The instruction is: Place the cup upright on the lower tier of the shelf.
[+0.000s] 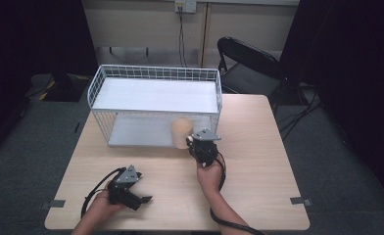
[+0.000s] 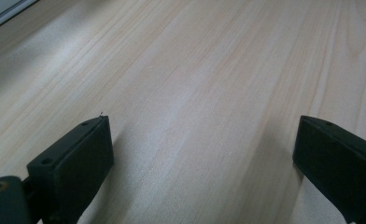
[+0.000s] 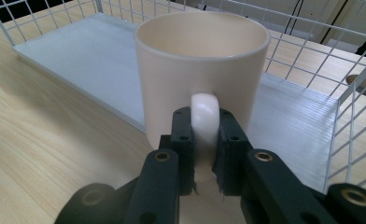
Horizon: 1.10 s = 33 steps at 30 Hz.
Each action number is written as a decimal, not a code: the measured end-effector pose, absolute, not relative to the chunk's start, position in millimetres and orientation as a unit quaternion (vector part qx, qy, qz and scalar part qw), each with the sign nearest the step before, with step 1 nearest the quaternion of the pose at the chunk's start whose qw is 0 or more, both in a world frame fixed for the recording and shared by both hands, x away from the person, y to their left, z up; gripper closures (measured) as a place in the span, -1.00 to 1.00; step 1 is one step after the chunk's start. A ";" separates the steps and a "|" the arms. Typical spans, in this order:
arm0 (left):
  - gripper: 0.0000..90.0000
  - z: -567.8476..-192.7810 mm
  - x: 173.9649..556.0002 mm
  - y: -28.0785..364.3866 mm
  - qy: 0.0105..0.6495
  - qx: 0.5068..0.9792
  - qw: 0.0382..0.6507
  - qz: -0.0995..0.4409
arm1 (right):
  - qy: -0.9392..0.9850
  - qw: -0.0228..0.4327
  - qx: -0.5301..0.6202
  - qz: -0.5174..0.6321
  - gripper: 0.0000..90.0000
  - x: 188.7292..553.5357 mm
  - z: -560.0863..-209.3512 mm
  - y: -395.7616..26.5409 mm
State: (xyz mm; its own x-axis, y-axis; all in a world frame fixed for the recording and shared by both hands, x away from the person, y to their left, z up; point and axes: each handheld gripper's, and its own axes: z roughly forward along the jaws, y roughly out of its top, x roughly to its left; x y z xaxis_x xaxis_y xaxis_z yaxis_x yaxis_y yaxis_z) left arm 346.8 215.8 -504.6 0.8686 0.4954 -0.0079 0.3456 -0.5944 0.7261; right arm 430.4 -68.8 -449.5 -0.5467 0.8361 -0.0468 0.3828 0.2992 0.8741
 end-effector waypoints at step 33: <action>-0.90 -504.7 346.8 215.8 0.237 0.887 0.383 0.098 | 0.751 0.268 0.430 0.424 0.78 444.6 -459.5 -60.2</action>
